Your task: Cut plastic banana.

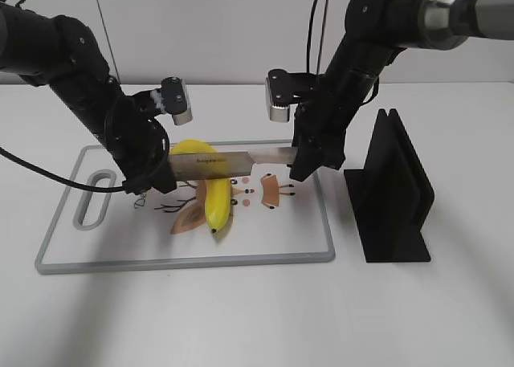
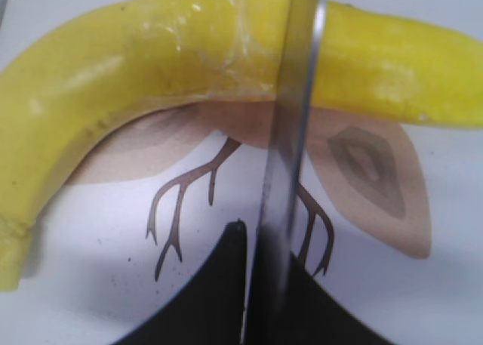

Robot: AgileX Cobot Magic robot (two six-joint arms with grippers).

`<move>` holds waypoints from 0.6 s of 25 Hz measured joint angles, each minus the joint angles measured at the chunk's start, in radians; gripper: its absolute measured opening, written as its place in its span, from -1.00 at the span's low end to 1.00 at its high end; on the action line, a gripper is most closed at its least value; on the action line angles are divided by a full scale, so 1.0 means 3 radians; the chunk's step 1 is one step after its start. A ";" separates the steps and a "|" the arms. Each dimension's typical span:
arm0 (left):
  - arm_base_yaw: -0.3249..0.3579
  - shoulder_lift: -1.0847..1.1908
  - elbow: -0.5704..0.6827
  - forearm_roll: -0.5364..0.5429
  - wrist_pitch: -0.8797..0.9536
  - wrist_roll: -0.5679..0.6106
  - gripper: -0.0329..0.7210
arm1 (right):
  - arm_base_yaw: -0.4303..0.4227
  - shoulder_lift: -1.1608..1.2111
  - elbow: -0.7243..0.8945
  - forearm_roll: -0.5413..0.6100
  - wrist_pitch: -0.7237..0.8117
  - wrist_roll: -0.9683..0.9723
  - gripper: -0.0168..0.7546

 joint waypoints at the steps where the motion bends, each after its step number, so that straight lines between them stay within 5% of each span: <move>1: 0.0000 -0.0004 0.0000 0.0000 0.0000 0.0000 -0.92 | 0.0003 0.0000 0.0000 0.0000 0.0000 0.0005 -0.51; 15: -0.0006 -0.0475 0.0054 0.0029 0.0210 -0.0053 -0.92 | 0.0046 -0.0490 0.0038 -0.0108 0.0157 0.0067 -0.52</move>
